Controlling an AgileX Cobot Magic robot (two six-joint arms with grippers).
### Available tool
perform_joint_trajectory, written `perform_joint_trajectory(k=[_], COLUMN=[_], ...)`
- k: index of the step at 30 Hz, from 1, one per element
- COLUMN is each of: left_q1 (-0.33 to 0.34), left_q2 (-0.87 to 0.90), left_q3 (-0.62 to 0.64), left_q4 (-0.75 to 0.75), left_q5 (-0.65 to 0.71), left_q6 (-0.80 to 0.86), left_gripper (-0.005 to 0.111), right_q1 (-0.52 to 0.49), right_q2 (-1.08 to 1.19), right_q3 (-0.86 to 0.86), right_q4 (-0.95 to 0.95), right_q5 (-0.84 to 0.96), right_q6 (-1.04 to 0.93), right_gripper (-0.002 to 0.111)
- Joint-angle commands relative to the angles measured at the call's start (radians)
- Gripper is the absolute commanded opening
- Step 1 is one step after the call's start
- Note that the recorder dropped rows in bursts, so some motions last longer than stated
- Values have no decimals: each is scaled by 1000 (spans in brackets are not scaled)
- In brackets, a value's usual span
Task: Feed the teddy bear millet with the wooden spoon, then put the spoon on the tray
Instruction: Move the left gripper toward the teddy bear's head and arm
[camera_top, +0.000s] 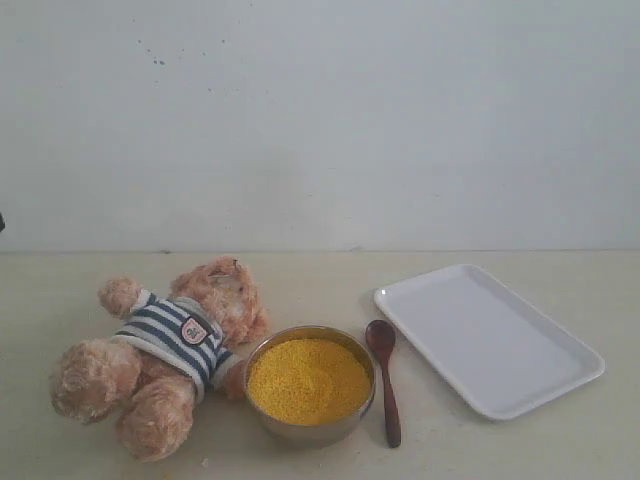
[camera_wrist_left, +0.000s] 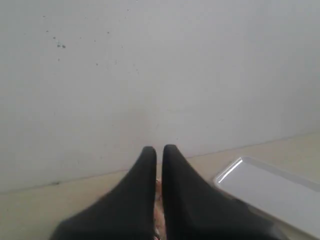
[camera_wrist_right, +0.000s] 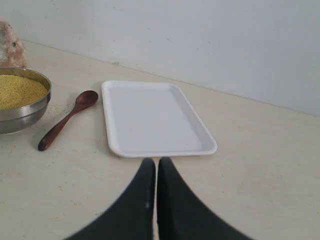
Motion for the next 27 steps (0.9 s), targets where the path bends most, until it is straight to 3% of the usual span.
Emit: perform_joint_trajectory(k=[1,3,7,11,15,19,24,27], left_q1=[2,2,2,2,2,2,2,0], left_q2=[-161,-282,-477,-486,-269,22,336,433], left_q3=[72,119,209,185,121,-35,-277,-337], left_q4=[-118,-118,-130,-246,-233,-102,125,160], left_q5=[154,227,247,436,421,384,533,571], left_q6=[-30,-30,-43,-124,-122,-124,-333,-366], left_gripper=[4,4,4,4,4,4,4,4], right_q1=[0,0,0,0,0,0,0,0], right_q2=[-4,-4,-4,-4,-4,-4,-4,-4], right_q3=[-1,-1,-1,-1,-1,-1,-1,-1], right_q4=[1,1,1,1,1,1,1,1], right_q5=[-7,-7,-7,-7,-7,-7,-7,-7], right_q6=[0,0,0,0,0,0,0,0], right_gripper=[1,1,1,1,1,1,1,1])
